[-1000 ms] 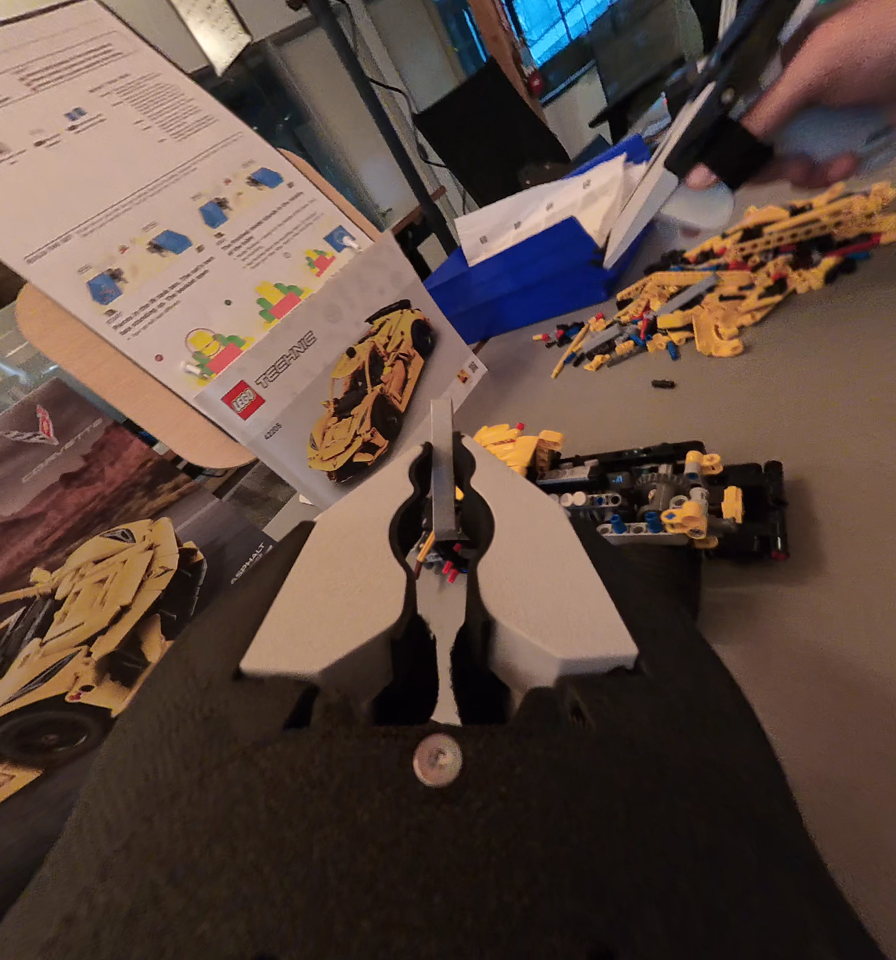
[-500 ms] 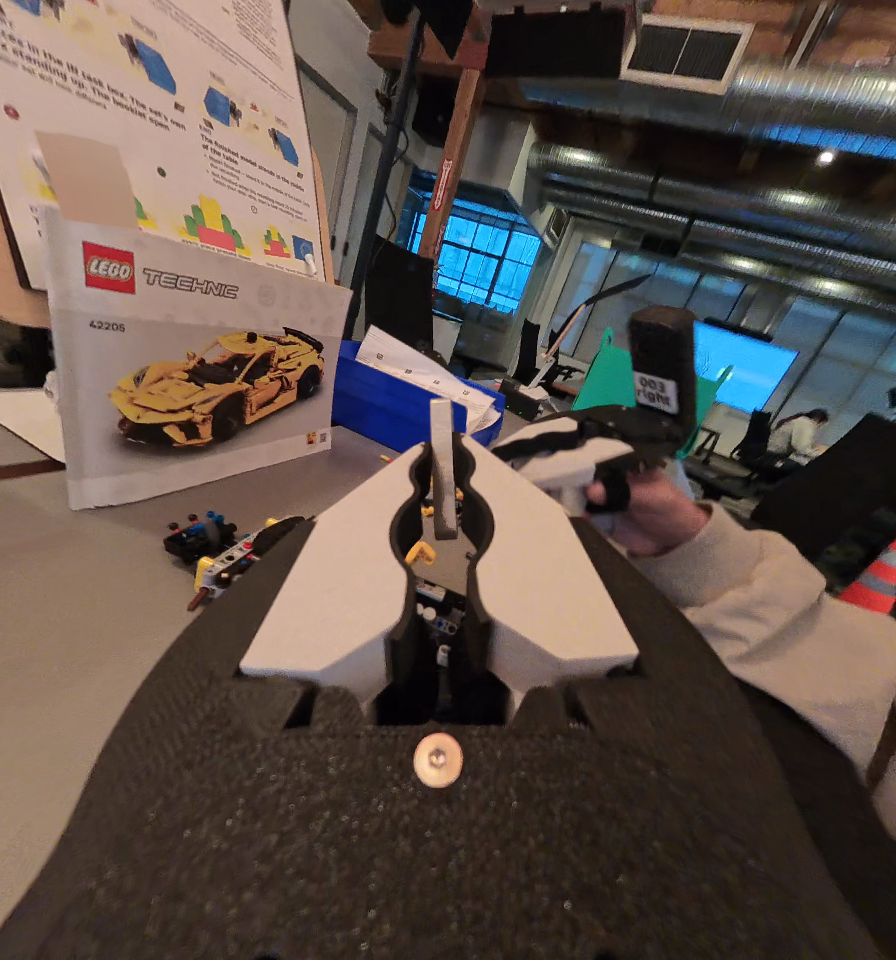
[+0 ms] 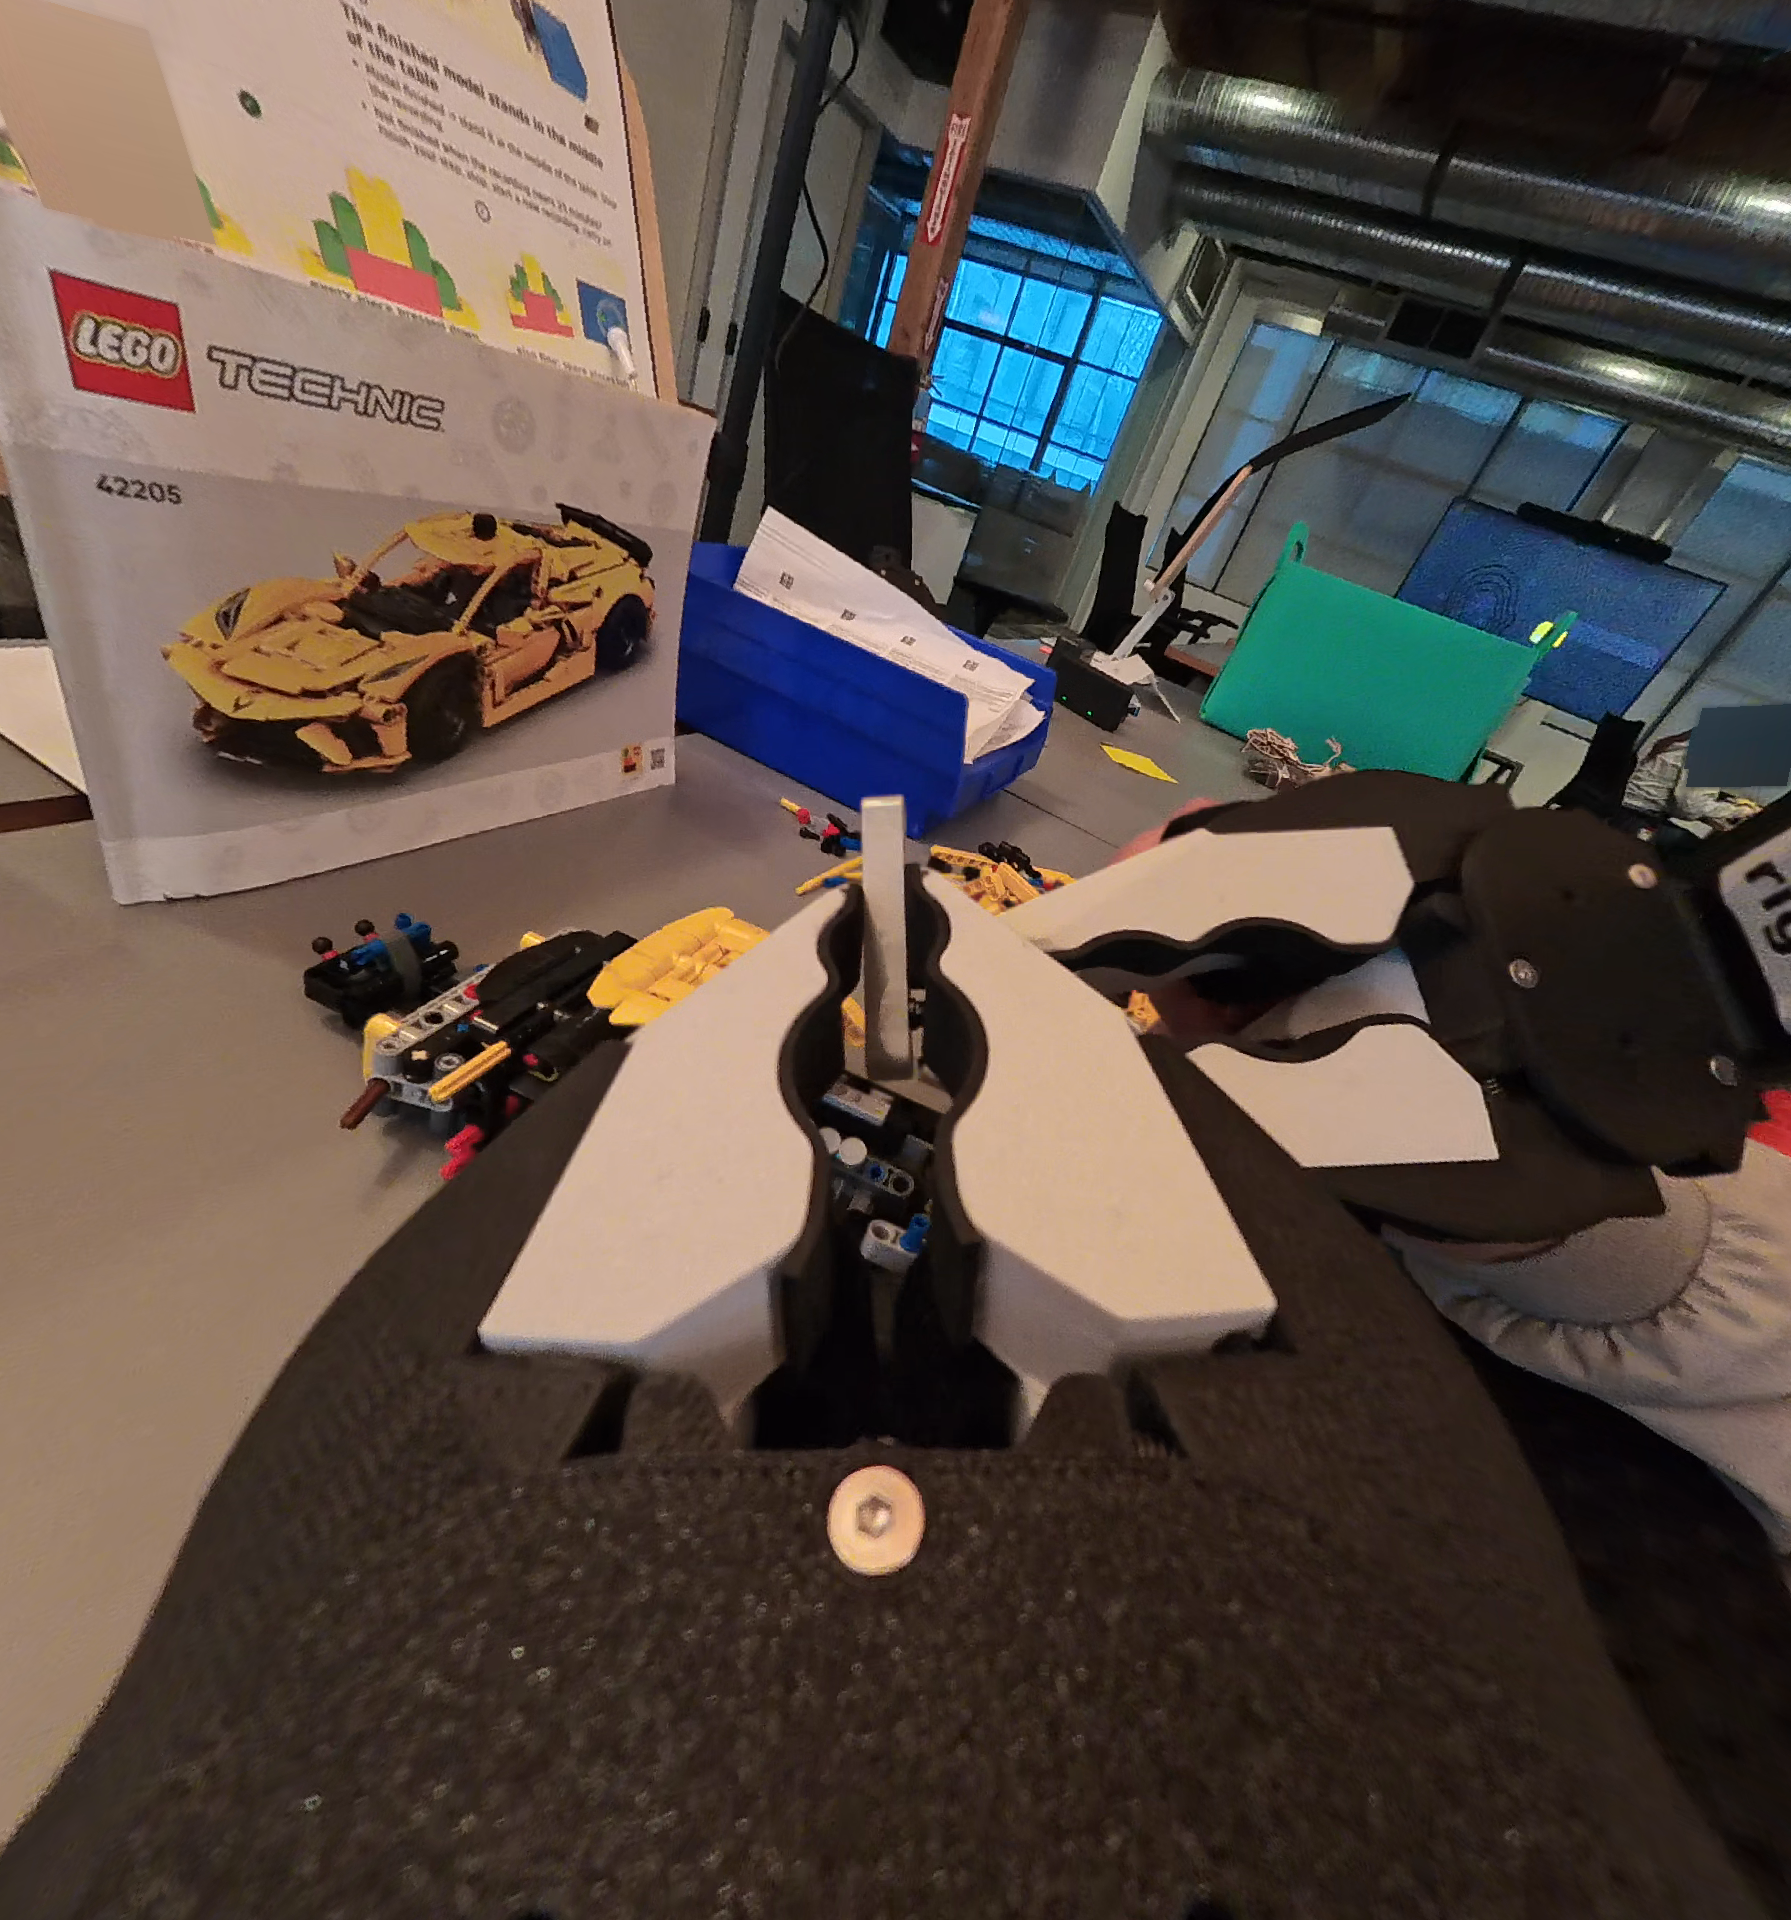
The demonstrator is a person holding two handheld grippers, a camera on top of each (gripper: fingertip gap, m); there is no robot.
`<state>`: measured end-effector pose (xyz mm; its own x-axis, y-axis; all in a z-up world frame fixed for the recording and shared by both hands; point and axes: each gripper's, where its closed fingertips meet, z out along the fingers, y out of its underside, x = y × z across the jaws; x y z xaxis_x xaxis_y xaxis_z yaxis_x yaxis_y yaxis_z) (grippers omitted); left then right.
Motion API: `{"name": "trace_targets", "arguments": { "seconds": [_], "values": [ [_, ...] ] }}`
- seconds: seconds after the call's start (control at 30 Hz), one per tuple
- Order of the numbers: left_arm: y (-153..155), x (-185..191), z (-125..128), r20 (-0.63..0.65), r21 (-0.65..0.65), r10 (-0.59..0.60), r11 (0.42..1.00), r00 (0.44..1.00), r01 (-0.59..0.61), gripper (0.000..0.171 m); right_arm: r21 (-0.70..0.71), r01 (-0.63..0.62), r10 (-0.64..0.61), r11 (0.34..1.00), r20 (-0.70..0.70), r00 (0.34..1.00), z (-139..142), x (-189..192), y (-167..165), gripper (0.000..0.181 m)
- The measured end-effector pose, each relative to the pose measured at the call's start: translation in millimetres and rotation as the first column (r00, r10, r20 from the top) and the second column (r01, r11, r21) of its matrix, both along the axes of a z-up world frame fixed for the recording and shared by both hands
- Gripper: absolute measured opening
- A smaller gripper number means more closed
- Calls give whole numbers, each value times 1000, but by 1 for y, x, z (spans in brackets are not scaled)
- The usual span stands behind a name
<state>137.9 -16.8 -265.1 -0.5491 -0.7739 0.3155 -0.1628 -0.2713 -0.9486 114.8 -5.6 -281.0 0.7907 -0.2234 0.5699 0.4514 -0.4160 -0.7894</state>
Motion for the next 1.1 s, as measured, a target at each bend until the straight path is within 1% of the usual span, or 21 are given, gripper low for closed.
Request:
{"name": "trace_targets", "arguments": {
  "seconds": [0.1, 0.13, 0.2, 0.3, 0.43, 0.5, 0.57, 0.67, 0.73, 0.8, 0.83, 0.87, 0.9, 0.97, 1.0, 1.03, 1.07, 1.1],
  "values": [
    [1, 1, -2, -12, -1, 2, 1000, 1000, -2, 6, 18, -18, 18, 1000, -16, 1000, 3, -2, 0, 4],
    [1, 1, -3, -17, 5, 8, 1000, 1000, -8, 7, 5, -11, 12, 1000, -12, 1000, 1, -1, 0, 3],
    [2, 3, -7, -41, 4, 13, 1000, 999, -13, 7, -16, -1, 1, 1000, -5, 1000, -3, 1, 0, 3],
    [3, 4, -11, -86, -41, -7, 999, 996, 3, 7, -36, -3, 3, 999, 6, 1000, -7, 3, 0, 2],
    [4, 3, -10, -92, -70, -18, 998, 996, 12, 6, -36, 12, -10, 999, 52, 999, -8, 3, -1, 3],
    [4, 3, -11, -96, -65, -17, 998, 995, 11, 7, -44, 20, -17, 999, 62, 998, -10, 3, -1, 4],
    [2, 2, -10, -88, -66, -25, 998, 996, 19, 6, -20, 14, -13, 1000, 70, 997, -6, 1, 0, 3],
    [3, 3, -12, -92, -38, -13, 999, 996, 10, 7, -37, 10, -9, 999, 42, 999, -10, 3, 0, 2],
    [2, 3, -10, -90, -60, -27, 998, 996, 22, 7, -49, 0, 2, 999, 40, 999, -9, 3, -2, 2],
    [3, 0, -3, -83, -127, -72, 990, 994, 61, 7, -22, -38, 38, 999, -1, 999, -3, 2, -5, 2],
    [5, -1, 1, -88, -189, -103, 978, 991, 85, 9, 14, -65, 66, 998, -44, 997, 2, 3, -7, 2],
    [9, -2, 4, -105, -261, -133, 960, 986, 102, 21, 66, -107, 113, 992, -84, 990, 8, 2, -10, 2],
    [9, -5, 6, -115, -329, -191, 933, 975, 144, 28, 131, -154, 169, 979, -116, 979, 16, 1, -14, 2],
    [2, -18, 12, -100, -449, -339, 854, 936, 261, 28, 239, -251, 291, 938, -148, 945, 30, -6, -23, 2],
    [-3, -24, 15, -86, -506, -405, 805, 910, 310, 28, 275, -305, 352, 912, -140, 926, 35, -13, -27, 3],
    [-7, -30, 20, -61, -556, -468, 750, 882, 359, 27, 303, -316, 366, 899, -125, 922, 39, -13, -30, 2],
    [-12, -36, 25, -32, -585, -525, 700, 850, 410, 21, 309, -318, 369, 896, -124, 921, 40, -12, -32, 2],
    [-17, -41, 28, -15, -590, -564, 671, 825, 448, 19, 306, -329, 380, 893, -124, 917, 39, -13, -32, 3]
  ]
}}
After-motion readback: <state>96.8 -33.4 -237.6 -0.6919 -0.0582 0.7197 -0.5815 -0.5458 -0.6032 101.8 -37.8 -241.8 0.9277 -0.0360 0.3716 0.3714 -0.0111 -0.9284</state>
